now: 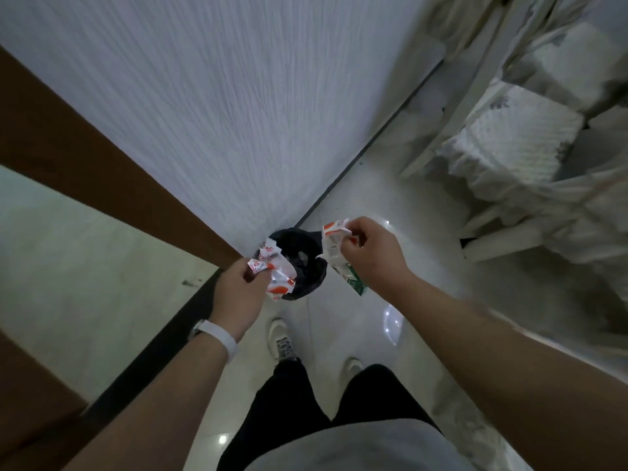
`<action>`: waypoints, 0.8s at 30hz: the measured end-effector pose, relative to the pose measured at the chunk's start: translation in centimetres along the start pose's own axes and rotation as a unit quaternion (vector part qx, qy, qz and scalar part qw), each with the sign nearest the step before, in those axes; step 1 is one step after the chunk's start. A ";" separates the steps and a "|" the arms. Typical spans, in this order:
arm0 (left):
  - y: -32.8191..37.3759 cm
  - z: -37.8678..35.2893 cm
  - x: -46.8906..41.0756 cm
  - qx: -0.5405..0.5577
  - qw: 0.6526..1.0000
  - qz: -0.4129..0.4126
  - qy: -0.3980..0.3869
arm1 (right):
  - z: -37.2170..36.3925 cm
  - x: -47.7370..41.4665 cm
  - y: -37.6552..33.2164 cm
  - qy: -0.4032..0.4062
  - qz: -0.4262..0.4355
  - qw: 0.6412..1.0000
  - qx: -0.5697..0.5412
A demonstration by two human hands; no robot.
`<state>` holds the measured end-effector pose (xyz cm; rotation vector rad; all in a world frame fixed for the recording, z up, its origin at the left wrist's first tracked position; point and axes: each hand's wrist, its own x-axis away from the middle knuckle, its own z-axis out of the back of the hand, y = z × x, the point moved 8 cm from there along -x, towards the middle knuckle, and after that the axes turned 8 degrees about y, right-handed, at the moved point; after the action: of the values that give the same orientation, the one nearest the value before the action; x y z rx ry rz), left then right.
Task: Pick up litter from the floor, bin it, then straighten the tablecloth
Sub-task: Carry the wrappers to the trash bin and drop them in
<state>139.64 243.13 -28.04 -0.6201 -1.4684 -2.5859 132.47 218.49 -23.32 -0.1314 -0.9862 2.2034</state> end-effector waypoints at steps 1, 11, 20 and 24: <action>-0.4 -0.2 -1.3 -0.002 1.000 0.004 -0.010 | -1.1 -0.8 -0.1 0.001 -0.003 1.000 0.000; -9.6 -6.9 -12.7 -0.077 0.995 0.016 -0.065 | -14.7 -8.4 5.3 0.005 -0.031 0.999 -0.038; -24.3 -15.8 -21.7 -0.075 0.992 0.089 -0.049 | -29.4 -12.7 19.4 -0.027 -0.058 0.996 -0.058; -30.0 -18.8 -24.7 -0.078 0.991 0.095 -0.052 | -35.3 -13.7 24.5 -0.046 -0.045 0.997 -0.043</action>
<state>148.03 240.50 -70.34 -0.8804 -1.1758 -2.5678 141.41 220.18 -67.44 -0.0245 -1.1158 2.1012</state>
